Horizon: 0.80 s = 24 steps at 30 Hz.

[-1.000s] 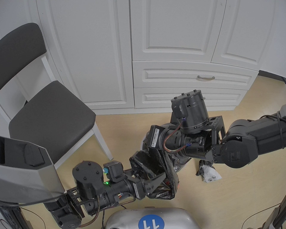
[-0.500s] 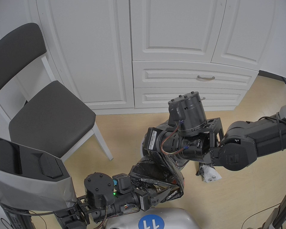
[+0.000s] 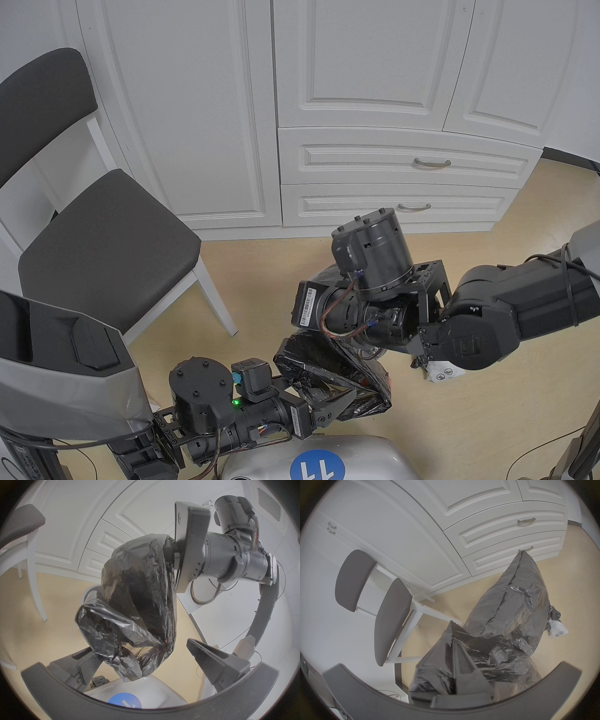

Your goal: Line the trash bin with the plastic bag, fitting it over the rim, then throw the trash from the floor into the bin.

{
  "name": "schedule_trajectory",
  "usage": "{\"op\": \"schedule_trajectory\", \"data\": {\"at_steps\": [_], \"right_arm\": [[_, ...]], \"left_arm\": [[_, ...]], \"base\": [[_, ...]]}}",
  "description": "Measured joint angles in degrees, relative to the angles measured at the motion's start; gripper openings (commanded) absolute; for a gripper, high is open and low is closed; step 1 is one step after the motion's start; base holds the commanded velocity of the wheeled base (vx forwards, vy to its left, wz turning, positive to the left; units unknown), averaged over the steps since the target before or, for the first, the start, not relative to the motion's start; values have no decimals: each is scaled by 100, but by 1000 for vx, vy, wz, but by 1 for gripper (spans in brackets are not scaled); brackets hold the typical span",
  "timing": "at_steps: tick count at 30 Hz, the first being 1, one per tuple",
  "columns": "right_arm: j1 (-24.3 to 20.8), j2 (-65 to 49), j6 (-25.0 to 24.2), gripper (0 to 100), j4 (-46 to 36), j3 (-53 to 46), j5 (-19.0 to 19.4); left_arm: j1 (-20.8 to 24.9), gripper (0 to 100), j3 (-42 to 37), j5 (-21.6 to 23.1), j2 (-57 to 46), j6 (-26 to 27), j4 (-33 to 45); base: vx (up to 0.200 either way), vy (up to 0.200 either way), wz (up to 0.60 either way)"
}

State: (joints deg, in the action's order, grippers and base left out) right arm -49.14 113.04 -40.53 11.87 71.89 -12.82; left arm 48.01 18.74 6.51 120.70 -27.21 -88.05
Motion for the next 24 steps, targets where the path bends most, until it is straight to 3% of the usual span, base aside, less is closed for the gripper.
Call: {"op": "schedule_trajectory", "data": {"at_steps": [6, 10, 19, 24], "right_arm": [[-160, 77, -180, 0, -11, 38, -28], [-243, 148, -266, 0, -30, 149, -310], [-378, 296, -473, 0, -71, 391, -581], [-461, 324, -488, 0, -72, 422, -699]], "left_arm": [[-2, 100, 68, -17, 16, -45, 0], [-2, 100, 168, -137, 77, -60, 0], [17, 100, 607, -864, 336, -188, 9], [22, 100, 752, -913, 428, -293, 11]], "base": [[0, 0, 0], [0, 0, 0], [0, 0, 0], [0, 0, 0]]}}
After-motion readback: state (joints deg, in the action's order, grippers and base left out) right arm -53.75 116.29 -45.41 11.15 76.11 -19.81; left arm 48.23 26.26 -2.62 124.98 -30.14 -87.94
